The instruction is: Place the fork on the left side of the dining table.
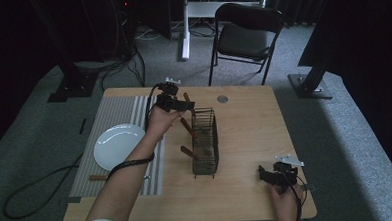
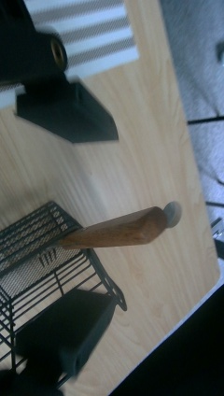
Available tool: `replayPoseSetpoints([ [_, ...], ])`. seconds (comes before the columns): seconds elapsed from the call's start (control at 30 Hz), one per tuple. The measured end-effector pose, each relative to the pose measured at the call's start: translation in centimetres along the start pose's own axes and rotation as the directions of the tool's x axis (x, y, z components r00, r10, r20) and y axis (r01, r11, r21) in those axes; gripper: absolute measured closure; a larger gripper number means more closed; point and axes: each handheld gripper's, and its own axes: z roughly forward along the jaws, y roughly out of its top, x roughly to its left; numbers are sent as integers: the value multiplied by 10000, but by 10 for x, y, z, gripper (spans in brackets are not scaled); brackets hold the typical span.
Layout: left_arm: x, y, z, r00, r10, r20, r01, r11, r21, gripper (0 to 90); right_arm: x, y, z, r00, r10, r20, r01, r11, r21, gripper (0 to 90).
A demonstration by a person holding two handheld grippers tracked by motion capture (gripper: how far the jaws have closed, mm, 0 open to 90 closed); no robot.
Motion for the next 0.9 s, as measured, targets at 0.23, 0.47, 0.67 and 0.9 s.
replayPoseSetpoints([
  [0.23, 4, -3, 11, 9929, -429, 1114, 443, 9990, -106, 493, 0, 0, 0, 10000, -21, -28, 21, 10000, 4, 132],
  [0.47, 9, -7, 12, 9863, -878, 1397, 960, 9940, -529, 608, 0, -1, -1, 10000, -31, -42, 31, 10000, 11, 133],
  [0.67, 10, -9, 12, 9838, -863, 1569, 968, 9935, -603, 748, -1, -1, -1, 10000, -35, -45, 35, 10000, 10, 133],
  [0.9, 9, -13, 9, 9823, -735, 1726, 861, 9940, -670, 784, -1, -1, -1, 10000, -35, -44, 35, 10000, 10, 133],
])
